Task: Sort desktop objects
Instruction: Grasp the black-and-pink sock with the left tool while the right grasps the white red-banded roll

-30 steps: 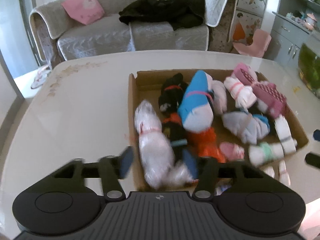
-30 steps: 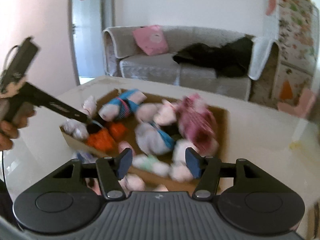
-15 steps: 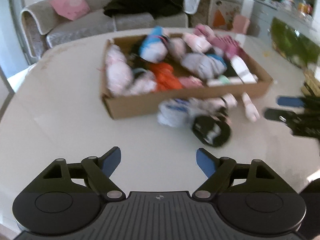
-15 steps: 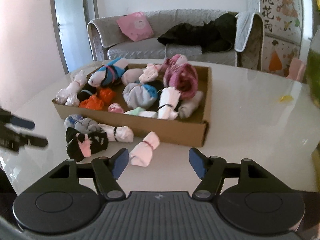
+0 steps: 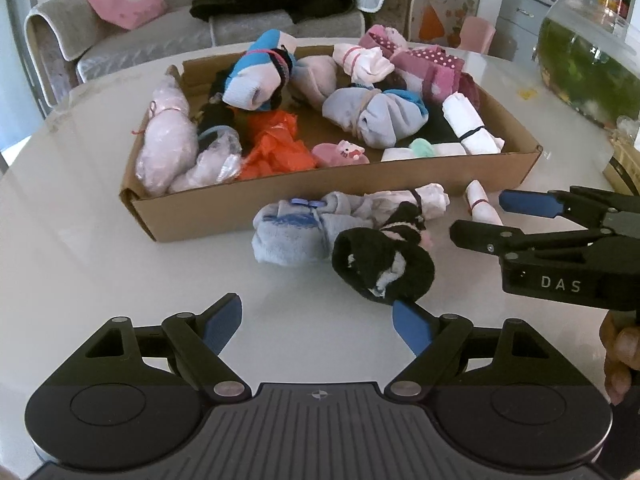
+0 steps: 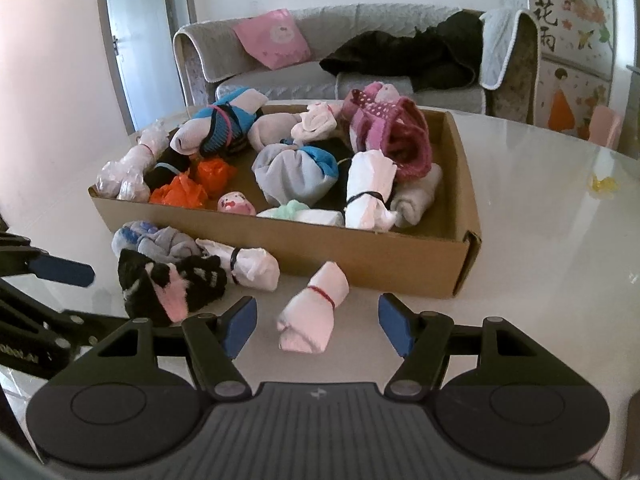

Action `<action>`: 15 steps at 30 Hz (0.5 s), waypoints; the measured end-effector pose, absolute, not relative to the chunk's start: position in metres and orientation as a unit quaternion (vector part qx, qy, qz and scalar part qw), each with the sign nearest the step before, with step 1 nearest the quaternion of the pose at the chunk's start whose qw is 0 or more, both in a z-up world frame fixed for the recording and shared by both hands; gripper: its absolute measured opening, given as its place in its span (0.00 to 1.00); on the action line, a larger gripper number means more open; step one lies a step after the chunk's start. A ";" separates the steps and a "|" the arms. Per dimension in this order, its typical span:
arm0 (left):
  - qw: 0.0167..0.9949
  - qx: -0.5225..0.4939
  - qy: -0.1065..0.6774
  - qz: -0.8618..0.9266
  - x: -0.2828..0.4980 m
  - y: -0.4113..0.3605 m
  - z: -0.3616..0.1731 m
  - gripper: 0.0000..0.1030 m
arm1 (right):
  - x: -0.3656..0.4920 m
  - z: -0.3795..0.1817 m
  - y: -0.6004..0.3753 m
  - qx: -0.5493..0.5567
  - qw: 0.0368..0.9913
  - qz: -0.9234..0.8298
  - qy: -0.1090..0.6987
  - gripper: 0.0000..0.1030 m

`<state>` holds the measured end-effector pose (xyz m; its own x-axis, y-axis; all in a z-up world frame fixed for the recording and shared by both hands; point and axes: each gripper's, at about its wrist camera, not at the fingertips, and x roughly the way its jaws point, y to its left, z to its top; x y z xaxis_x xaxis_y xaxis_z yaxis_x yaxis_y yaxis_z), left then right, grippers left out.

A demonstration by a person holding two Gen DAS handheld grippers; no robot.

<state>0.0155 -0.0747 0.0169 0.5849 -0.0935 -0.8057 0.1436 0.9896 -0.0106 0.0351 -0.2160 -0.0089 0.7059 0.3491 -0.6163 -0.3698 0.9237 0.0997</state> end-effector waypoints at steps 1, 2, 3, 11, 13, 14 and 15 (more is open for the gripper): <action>0.890 0.028 0.451 -0.065 0.015 -0.075 0.016 0.85 | 0.035 -0.009 -0.216 -0.016 0.923 0.196 0.330 0.62; 0.891 0.028 0.449 -0.064 0.015 -0.076 0.015 0.85 | 0.035 -0.009 -0.216 -0.016 0.923 0.197 0.329 0.62; 0.892 0.027 0.447 -0.063 0.013 -0.075 0.015 0.85 | 0.034 -0.009 -0.216 -0.018 0.923 0.199 0.328 0.61; 0.897 0.004 0.427 -0.117 0.005 -0.079 0.022 0.85 | 0.027 -0.008 -0.218 -0.026 0.924 0.204 0.321 0.60; 0.895 -0.004 0.426 -0.129 0.007 -0.083 0.023 0.85 | 0.027 -0.008 -0.219 -0.031 0.924 0.205 0.320 0.57; 0.894 -0.009 0.428 -0.135 0.008 -0.085 0.022 0.85 | 0.026 -0.008 -0.219 -0.035 0.925 0.203 0.320 0.56; 0.891 -0.014 0.432 -0.140 0.010 -0.087 0.020 0.85 | 0.026 -0.008 -0.220 -0.035 0.925 0.203 0.320 0.54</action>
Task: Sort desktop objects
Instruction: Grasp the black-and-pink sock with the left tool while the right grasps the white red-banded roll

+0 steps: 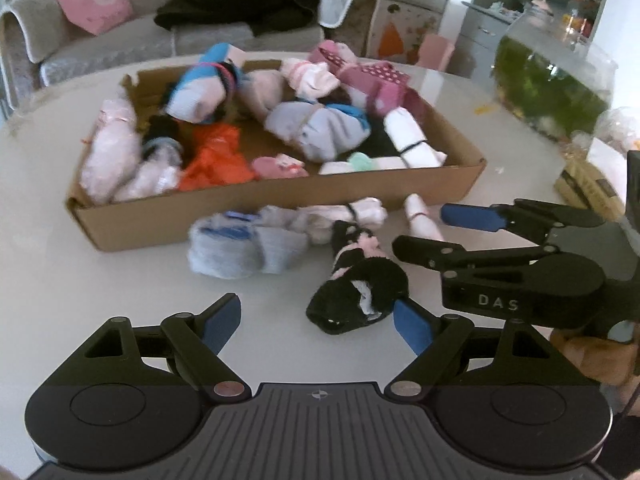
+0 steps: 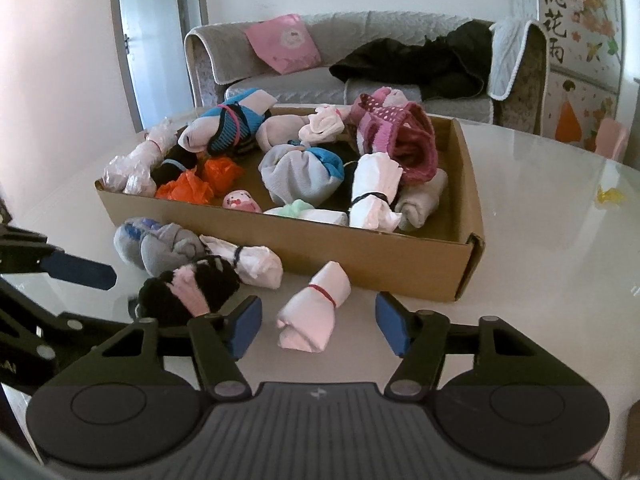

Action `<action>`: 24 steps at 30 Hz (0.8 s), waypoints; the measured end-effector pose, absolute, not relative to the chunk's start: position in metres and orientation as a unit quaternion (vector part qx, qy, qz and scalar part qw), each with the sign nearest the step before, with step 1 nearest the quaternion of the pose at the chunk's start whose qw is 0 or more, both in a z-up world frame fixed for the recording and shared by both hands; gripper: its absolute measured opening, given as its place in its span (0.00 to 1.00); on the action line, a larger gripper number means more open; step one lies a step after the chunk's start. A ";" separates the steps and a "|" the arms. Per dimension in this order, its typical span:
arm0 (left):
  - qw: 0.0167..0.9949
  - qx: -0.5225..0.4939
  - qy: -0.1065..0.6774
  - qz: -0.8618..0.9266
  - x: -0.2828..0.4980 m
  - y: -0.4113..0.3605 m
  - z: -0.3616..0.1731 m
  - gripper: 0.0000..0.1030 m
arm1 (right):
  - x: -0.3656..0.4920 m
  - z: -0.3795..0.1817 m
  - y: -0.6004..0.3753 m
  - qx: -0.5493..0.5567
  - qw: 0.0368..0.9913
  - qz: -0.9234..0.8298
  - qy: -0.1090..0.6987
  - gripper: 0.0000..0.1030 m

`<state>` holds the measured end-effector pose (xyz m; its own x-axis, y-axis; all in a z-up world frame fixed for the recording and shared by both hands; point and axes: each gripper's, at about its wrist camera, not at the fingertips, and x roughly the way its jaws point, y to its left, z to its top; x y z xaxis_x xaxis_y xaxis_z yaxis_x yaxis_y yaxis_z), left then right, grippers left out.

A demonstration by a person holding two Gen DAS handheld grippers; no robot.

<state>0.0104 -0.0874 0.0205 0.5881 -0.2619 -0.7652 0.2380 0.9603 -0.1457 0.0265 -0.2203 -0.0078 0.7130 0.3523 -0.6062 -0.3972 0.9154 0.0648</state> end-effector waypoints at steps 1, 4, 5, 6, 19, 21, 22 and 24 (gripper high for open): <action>0.890 -0.016 0.433 -0.142 0.011 -0.089 0.019 0.85 | 0.027 -0.007 -0.221 -0.035 0.924 0.204 0.320 0.53; 0.889 -0.025 0.432 -0.150 0.014 -0.094 0.017 0.85 | 0.026 -0.007 -0.224 -0.043 0.925 0.204 0.318 0.46; 0.889 -0.027 0.431 -0.150 0.015 -0.095 0.017 0.85 | 0.026 -0.007 -0.225 -0.045 0.925 0.205 0.317 0.45; 0.888 -0.030 0.431 -0.154 0.017 -0.097 0.017 0.85 | 0.027 -0.007 -0.226 -0.045 0.925 0.206 0.316 0.43; 0.883 -0.032 0.434 -0.177 0.028 -0.122 0.018 0.85 | 0.027 -0.005 -0.252 -0.008 0.916 0.216 0.338 0.27; 0.886 -0.027 0.431 -0.170 0.028 -0.126 0.017 0.83 | 0.027 -0.005 -0.255 -0.009 0.915 0.218 0.340 0.27; 0.888 -0.022 0.428 -0.167 0.027 -0.129 0.016 0.82 | 0.027 -0.005 -0.255 -0.012 0.915 0.219 0.340 0.27; 0.893 -0.005 0.421 -0.160 0.025 -0.133 0.016 0.66 | 0.027 -0.005 -0.255 -0.012 0.914 0.220 0.339 0.26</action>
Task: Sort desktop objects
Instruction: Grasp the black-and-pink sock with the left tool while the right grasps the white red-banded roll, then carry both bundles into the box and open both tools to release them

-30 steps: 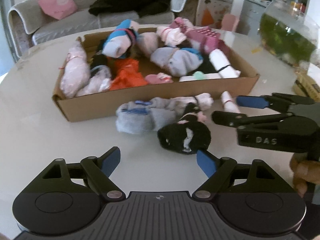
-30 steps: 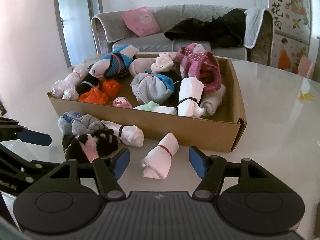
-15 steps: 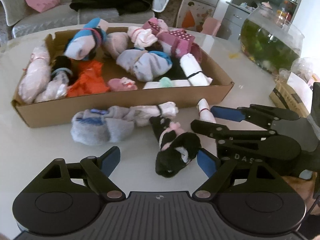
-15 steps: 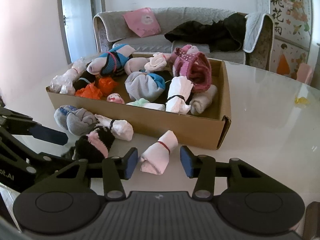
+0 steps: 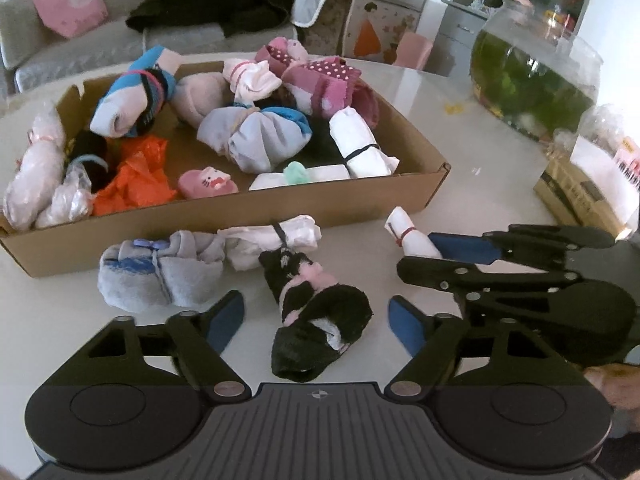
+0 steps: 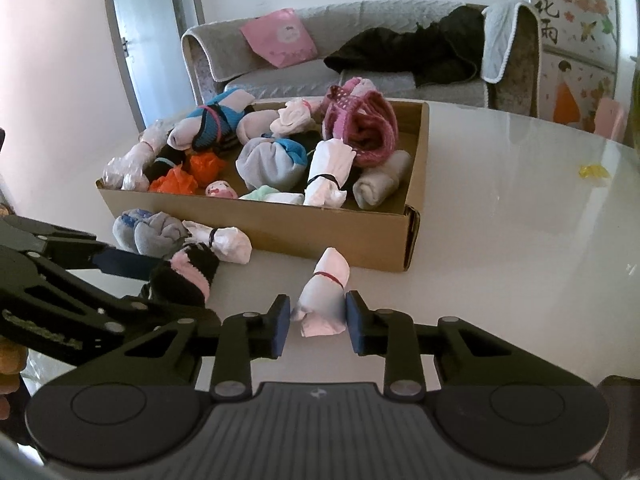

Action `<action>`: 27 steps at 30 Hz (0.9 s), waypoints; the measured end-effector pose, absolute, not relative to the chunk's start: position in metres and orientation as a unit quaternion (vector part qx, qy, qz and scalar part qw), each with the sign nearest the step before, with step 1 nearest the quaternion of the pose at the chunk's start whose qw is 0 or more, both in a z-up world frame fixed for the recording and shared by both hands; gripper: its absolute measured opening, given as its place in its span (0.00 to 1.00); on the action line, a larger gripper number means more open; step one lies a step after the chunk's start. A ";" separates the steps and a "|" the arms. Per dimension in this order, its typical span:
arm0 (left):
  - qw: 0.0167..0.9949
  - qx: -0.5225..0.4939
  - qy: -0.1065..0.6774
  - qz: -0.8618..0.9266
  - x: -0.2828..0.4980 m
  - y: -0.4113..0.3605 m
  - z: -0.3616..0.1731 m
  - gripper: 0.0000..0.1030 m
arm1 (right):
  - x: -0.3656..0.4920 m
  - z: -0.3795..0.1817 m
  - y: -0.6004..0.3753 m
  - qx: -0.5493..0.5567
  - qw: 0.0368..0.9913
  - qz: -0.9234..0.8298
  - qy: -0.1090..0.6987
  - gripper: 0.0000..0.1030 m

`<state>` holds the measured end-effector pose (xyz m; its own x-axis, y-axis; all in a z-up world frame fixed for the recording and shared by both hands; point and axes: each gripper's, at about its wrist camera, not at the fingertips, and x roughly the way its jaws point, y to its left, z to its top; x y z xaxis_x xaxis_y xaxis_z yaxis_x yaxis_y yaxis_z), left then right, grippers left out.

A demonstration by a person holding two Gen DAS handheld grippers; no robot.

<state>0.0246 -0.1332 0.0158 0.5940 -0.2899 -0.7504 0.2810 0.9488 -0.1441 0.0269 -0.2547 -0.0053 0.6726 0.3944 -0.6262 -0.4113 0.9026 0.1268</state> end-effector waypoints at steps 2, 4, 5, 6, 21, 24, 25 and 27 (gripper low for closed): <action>0.894 0.004 0.418 -0.160 0.023 -0.135 0.017 0.52 | 0.027 -0.006 -0.254 -0.013 0.914 0.221 0.339 0.26; 0.892 -0.001 0.422 -0.163 0.024 -0.134 0.018 0.51 | 0.026 -0.005 -0.254 -0.016 0.914 0.221 0.339 0.26; 0.891 -0.003 0.423 -0.163 0.024 -0.133 0.018 0.50 | 0.026 -0.005 -0.252 -0.020 0.914 0.221 0.339 0.26; 0.891 -0.005 0.424 -0.162 0.025 -0.131 0.018 0.49 | 0.026 -0.005 -0.251 -0.020 0.913 0.223 0.340 0.25; 0.909 -0.009 0.388 -0.153 -0.005 -0.091 0.078 0.50 | 0.001 0.049 -0.249 -0.024 0.926 0.230 0.299 0.24; 0.921 -0.007 0.364 -0.137 0.007 -0.080 0.103 0.50 | 0.012 0.071 -0.239 -0.026 0.929 0.240 0.280 0.24; 0.925 -0.007 0.357 -0.133 0.013 -0.077 0.110 0.50 | 0.017 0.077 -0.234 -0.028 0.930 0.244 0.274 0.24; 0.930 -0.008 0.346 -0.120 0.029 -0.068 0.125 0.50 | 0.028 0.085 -0.224 -0.032 0.930 0.251 0.267 0.24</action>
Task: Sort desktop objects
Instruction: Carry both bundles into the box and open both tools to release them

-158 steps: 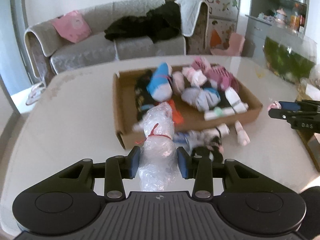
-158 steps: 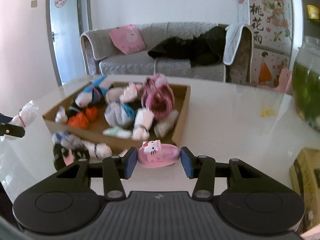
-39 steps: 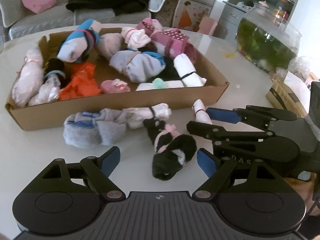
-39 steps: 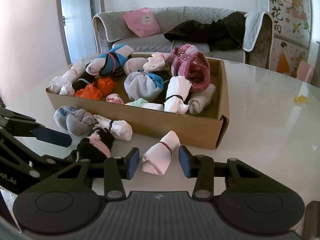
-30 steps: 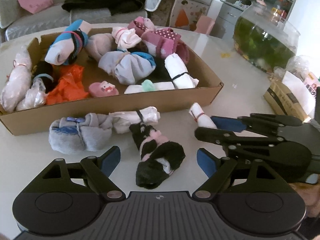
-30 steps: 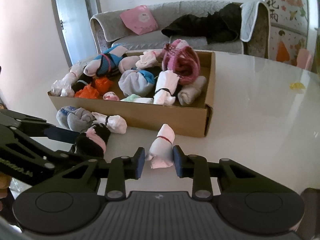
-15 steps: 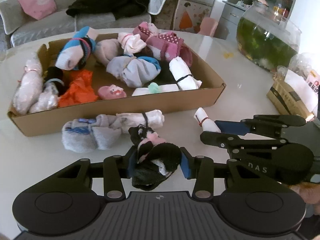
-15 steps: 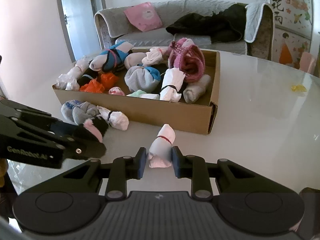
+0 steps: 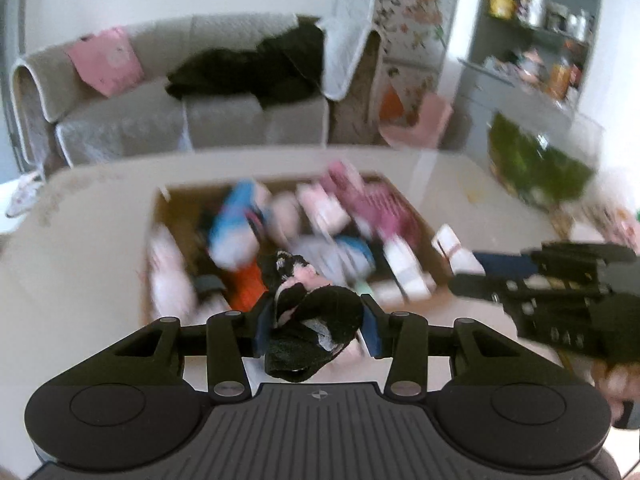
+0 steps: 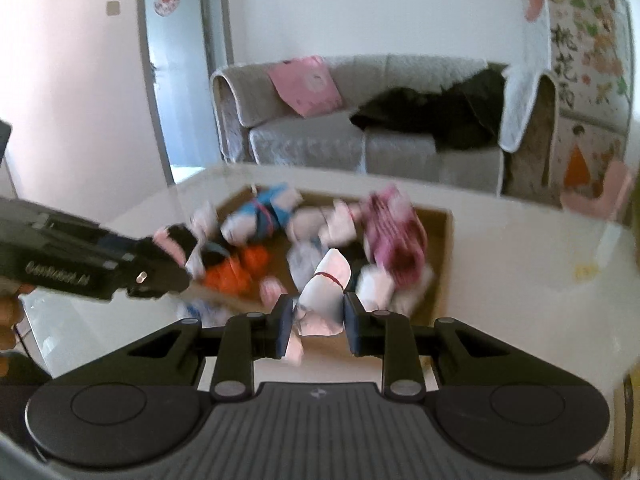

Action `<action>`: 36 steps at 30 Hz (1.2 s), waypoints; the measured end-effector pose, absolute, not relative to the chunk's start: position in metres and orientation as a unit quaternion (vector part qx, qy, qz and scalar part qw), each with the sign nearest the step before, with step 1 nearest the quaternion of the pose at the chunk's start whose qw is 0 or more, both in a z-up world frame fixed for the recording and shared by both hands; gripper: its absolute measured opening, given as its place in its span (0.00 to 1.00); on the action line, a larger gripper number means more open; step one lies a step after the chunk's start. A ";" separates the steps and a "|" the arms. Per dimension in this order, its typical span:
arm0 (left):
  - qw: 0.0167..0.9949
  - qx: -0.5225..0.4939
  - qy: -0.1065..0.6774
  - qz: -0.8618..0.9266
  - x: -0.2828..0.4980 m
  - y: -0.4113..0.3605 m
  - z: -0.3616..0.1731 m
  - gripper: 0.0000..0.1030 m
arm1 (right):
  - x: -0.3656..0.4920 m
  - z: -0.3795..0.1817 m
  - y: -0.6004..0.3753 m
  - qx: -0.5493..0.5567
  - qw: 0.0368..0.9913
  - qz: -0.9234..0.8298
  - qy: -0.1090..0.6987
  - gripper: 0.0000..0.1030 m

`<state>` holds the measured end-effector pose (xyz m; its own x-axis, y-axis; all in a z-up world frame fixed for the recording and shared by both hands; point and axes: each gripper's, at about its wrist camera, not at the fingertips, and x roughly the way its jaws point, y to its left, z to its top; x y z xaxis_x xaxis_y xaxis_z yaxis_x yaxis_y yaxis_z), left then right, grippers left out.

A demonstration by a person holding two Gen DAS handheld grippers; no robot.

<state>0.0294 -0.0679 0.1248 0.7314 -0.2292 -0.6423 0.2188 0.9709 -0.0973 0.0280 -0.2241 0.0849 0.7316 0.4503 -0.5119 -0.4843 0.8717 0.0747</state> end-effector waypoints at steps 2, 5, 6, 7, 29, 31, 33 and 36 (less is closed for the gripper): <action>0.934 -0.010 0.339 -0.111 0.047 -0.059 0.136 0.50 | 0.041 0.091 -0.212 -0.037 0.929 0.258 0.262 0.24; 0.936 -0.022 0.336 -0.101 0.078 -0.045 0.145 0.50 | 0.059 0.093 -0.196 -0.039 0.926 0.267 0.263 0.24; 0.937 -0.021 0.337 -0.091 0.089 -0.040 0.147 0.50 | 0.064 0.092 -0.191 -0.040 0.925 0.270 0.264 0.24; 0.937 -0.022 0.339 -0.087 0.098 -0.037 0.146 0.50 | 0.068 0.090 -0.187 -0.041 0.924 0.273 0.265 0.24; 0.912 -0.074 0.385 -0.120 0.184 0.005 0.113 0.50 | 0.122 0.057 -0.173 0.015 0.903 0.298 0.309 0.24; 0.910 -0.080 0.390 -0.116 0.190 0.007 0.109 0.50 | 0.123 0.055 -0.170 0.013 0.901 0.302 0.312 0.24; 0.906 -0.089 0.398 -0.115 0.196 0.010 0.104 0.50 | 0.123 0.053 -0.167 0.011 0.899 0.304 0.315 0.24; 0.901 -0.099 0.407 -0.114 0.204 0.012 0.096 0.50 | 0.126 0.049 -0.163 0.005 0.897 0.305 0.320 0.24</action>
<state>0.2038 0.0123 0.0961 0.6419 -0.2861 -0.7114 0.1247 0.9544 -0.2714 0.1261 -0.1626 0.0495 0.6085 0.5507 -0.5713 -0.5440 0.8137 0.2049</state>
